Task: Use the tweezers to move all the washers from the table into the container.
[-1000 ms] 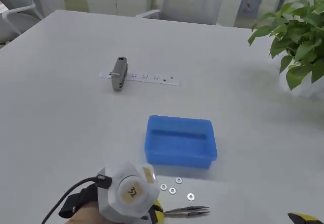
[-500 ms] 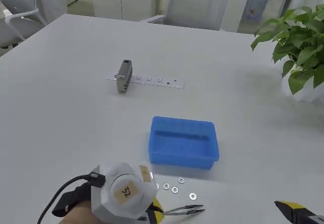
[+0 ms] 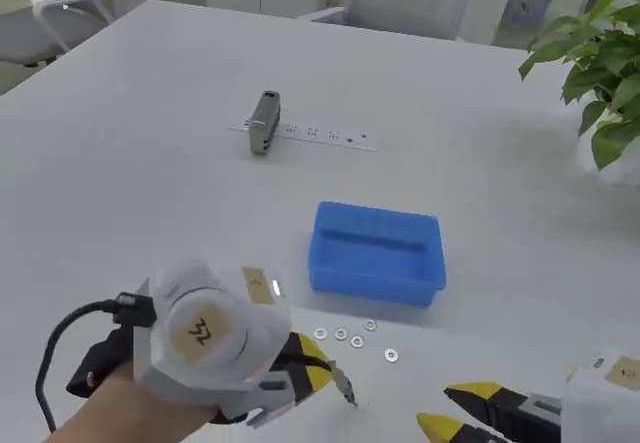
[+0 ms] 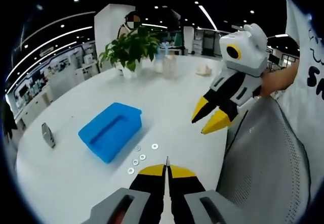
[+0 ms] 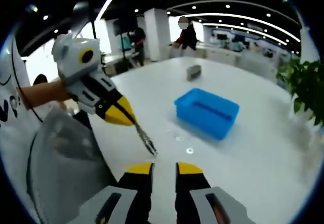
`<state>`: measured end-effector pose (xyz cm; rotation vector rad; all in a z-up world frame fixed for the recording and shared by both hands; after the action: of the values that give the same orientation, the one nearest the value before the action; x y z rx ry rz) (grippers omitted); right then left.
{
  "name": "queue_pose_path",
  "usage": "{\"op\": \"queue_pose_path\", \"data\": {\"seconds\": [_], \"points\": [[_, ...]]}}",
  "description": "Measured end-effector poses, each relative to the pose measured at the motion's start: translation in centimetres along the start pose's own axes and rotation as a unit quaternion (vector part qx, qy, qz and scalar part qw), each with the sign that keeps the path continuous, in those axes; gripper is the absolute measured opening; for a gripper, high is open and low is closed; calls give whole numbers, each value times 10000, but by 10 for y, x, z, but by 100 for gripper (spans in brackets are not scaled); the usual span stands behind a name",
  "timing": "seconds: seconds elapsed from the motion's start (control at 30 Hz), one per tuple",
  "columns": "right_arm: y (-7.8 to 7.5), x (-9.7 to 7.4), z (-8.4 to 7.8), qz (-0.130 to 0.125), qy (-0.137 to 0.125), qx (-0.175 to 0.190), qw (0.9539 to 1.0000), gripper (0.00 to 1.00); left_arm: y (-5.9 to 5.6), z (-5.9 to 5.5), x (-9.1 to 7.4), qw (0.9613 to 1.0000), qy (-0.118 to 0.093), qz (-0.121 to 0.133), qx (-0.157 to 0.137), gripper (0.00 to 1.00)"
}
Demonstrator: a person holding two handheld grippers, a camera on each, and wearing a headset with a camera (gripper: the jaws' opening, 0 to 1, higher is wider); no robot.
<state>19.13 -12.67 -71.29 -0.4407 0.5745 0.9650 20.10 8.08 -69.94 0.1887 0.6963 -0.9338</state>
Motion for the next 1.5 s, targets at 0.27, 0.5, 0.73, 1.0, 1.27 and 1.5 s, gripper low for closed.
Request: {"op": "queue_pose_path", "data": {"seconds": [0.27, 0.5, 0.73, 1.0, 1.27, 1.5], "points": [[9, 30, 17, 824, -61, -196, 9964, 23, 2, 8, -8, 9999, -134, 39, 83, 0], [6, 63, 30, 1100, -26, -548, 9924, 28, 4, 4, -1, 9998, -168, -92, -49, 0], [7, 88, 31, 1774, 52, -1089, 9781, 4, 8, 0, 3, 9998, -189, -86, -19, 0], [9, 84, 34, 1520, -115, -1065, 9826, 2, 3, -9, 6, 9989, -275, -156, -334, 0], [12, 79, 29, 1465, -45, -1261, 9811, 2, 5, -11, 0, 9987, -281, 13, -424, 0], [17, 71, 32, 1486, -178, -1454, 9780, 2, -1, -1, -5, 9975, -554, -286, -317, 11]]}}
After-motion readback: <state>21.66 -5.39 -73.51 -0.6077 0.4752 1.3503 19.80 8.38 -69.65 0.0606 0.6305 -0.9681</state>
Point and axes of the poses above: the centre of the closed fingertips' face, and the gripper's own axes: x roughly forward along the fingers, y roughly to its left, z roughly out of its top, the point moved 10 cm from there along -x, roughly backward along the fingers, and after that the axes turned 12 degrees about -x, right-handed, at the moved point
